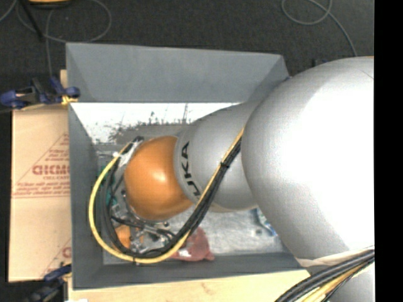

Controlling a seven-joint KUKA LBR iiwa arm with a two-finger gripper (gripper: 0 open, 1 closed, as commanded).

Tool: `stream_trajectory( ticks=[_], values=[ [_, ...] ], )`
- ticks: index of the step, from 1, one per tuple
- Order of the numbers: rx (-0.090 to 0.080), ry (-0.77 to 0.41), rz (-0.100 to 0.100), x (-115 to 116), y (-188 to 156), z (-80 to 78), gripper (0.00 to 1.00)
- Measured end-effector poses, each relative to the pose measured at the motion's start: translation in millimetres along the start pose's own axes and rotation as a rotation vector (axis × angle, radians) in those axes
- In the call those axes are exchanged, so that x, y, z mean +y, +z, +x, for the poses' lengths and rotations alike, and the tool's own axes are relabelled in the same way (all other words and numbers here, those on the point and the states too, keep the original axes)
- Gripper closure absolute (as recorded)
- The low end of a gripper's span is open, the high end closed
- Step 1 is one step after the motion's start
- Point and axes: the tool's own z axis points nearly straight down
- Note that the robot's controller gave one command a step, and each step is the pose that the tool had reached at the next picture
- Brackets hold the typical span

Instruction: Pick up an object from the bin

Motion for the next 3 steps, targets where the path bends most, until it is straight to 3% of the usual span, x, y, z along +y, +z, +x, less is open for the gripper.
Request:
stream_trajectory(
  ticks=[2,3],
  values=[
    [0.003,0.002,0.0,0,-2,0.2,1.0],
    [0.02,0.003,-0.002,0,-13,2.1,1.0]
  ],
)
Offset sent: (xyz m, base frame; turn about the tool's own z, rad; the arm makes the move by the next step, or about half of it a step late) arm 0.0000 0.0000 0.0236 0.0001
